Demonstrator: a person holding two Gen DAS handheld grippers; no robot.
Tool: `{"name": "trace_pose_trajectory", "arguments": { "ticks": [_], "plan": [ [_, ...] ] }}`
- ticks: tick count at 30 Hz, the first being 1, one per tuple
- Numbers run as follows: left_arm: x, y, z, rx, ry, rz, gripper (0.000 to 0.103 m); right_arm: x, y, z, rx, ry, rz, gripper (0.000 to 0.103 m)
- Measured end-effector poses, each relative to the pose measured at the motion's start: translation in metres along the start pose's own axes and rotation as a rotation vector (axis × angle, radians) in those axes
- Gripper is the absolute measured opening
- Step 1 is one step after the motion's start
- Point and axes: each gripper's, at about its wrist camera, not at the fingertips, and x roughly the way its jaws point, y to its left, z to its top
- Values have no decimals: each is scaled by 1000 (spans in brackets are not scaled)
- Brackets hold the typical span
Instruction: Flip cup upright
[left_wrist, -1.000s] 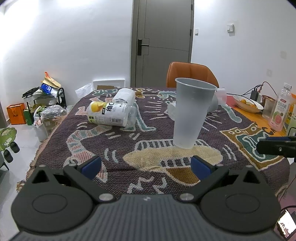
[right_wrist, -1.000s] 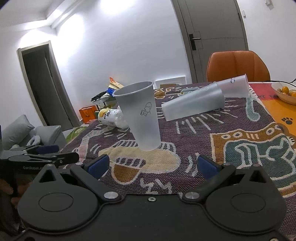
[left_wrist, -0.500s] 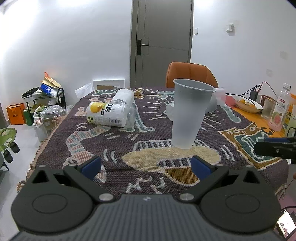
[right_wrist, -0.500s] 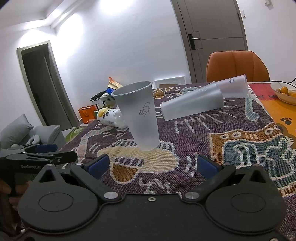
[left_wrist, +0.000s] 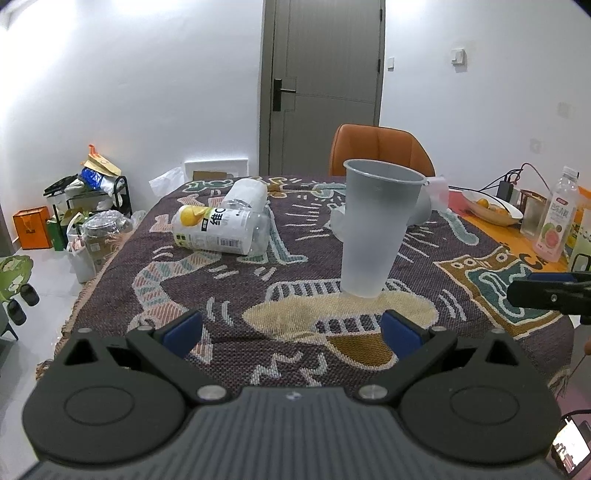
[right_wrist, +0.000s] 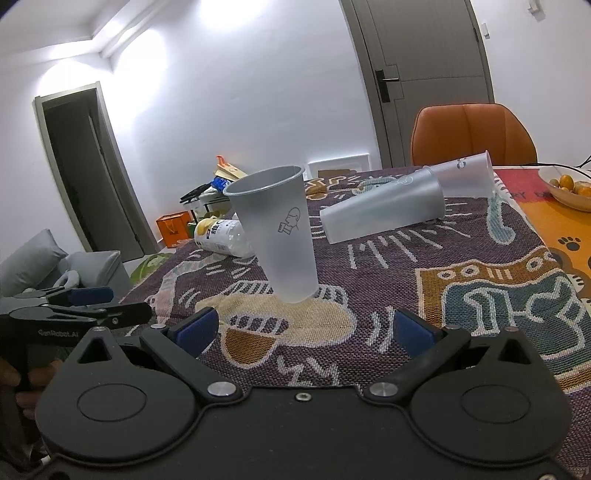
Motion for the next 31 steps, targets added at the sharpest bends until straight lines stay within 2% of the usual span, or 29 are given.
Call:
{"name": "trace_pose_trajectory", "arguments": {
  "ticks": [31],
  "plan": [
    [-2,-2,1,5,-5,1,102,2,0,-2,5,3,-10,103]
  ]
}}
